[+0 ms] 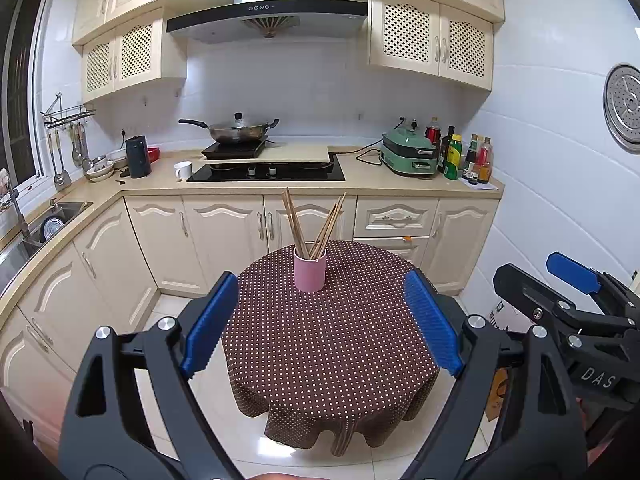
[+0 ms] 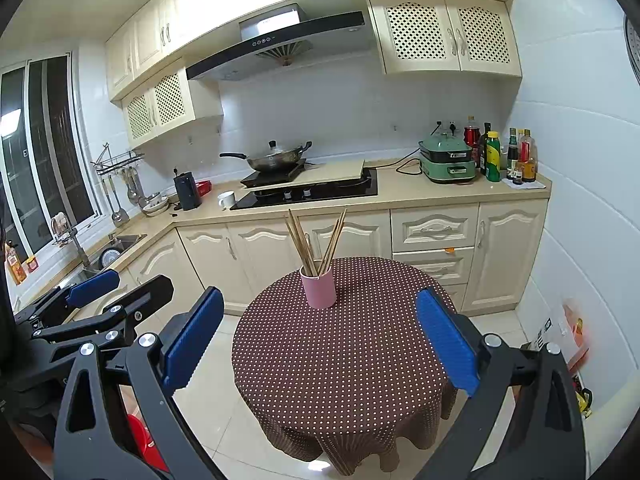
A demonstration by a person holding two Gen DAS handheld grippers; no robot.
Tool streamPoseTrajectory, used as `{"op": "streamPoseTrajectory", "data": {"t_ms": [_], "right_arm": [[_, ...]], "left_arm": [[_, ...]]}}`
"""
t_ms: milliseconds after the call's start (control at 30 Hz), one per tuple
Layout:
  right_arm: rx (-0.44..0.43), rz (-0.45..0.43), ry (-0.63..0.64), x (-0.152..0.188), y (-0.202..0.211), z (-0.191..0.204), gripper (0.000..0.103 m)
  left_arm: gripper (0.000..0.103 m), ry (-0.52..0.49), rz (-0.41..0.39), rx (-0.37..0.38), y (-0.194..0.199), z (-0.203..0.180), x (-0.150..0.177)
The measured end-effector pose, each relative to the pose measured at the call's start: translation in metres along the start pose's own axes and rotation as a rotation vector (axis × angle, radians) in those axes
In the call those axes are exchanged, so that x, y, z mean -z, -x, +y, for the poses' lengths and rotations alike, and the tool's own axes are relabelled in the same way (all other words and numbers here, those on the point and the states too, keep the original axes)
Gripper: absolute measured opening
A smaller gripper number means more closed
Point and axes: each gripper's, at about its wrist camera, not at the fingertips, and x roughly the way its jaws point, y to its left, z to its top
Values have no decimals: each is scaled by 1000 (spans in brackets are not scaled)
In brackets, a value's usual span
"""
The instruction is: Organize utensils
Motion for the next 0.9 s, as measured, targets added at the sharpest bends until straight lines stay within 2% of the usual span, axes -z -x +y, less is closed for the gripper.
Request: {"op": "streamPoseTrajectory", "data": {"t_ms": [900], "right_arm": [[-4, 7, -23, -1, -1, -6, 94]], "left_arm": [[84, 0, -19, 21, -1, -1, 0]]}}
